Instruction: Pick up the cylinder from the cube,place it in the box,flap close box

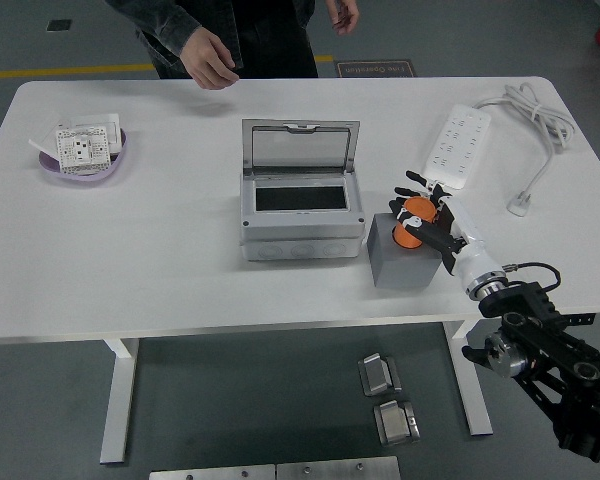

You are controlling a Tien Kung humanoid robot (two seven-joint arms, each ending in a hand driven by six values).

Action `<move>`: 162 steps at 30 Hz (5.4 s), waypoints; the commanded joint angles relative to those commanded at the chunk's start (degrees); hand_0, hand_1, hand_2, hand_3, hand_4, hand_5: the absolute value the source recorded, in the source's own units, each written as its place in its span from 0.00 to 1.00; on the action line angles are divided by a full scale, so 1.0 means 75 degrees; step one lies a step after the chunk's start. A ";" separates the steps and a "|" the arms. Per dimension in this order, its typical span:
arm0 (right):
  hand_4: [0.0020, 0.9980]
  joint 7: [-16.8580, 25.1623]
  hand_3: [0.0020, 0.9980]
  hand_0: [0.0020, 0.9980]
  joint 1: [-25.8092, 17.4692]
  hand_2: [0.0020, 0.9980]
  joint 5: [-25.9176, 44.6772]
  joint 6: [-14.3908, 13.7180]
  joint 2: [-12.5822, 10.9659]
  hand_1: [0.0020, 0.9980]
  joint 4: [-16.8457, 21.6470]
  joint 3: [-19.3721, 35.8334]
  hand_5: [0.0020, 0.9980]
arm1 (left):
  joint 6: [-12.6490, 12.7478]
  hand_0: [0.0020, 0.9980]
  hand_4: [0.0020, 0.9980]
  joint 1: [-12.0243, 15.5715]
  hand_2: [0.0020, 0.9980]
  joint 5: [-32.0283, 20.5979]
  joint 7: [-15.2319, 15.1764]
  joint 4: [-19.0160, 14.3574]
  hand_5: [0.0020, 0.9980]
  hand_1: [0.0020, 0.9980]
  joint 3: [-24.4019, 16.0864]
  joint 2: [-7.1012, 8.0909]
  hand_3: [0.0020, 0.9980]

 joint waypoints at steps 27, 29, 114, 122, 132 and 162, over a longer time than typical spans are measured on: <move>0.52 0.0248 0.65 0.71 0.0213 0.67 0.0091 -0.0286 -0.0182 0.74 -0.0220 -0.0877 0.03 | -0.0008 0.62 0.71 -0.0117 0.59 0.0008 -0.0016 -0.0005 0.26 0.63 0.0093 -0.0017 0.68; 0.52 0.0224 0.65 0.71 0.0258 0.67 0.0133 -0.0257 -0.0209 0.74 -0.0234 -0.0970 0.03 | -0.0010 0.62 0.71 -0.0118 0.59 0.0011 -0.0013 -0.0006 0.26 0.63 0.0091 -0.0028 0.68; 0.02 -0.2675 0.23 0.00 0.5214 0.30 -0.2070 -0.1137 0.0967 0.09 -0.1529 -0.5480 0.00 | 0.0027 0.62 0.71 0.0318 0.60 -0.1314 0.0011 0.0243 0.27 0.63 0.1487 0.0296 0.69; 0.02 -0.2863 0.24 0.03 0.5684 0.31 -0.2644 -0.0653 0.1506 0.11 -0.2135 -0.6207 0.00 | 0.0029 0.62 0.71 0.0277 0.59 -0.1379 0.0011 0.0244 0.27 0.63 0.1645 0.0340 0.69; 0.03 -0.3059 0.25 0.05 0.6032 0.32 -0.4135 0.0330 0.1903 0.12 -0.2670 -0.5818 0.00 | 0.0030 0.62 0.72 0.0215 0.59 -0.1382 0.0015 0.0244 0.27 0.63 0.1764 0.0361 0.69; 0.61 -0.1990 0.82 0.65 0.6016 0.69 -0.3952 0.0594 0.1959 0.62 -0.3378 -0.5667 0.28 | 0.0002 0.62 0.71 0.0079 0.59 -0.0861 0.0031 0.0146 0.27 0.63 0.1400 0.0302 0.69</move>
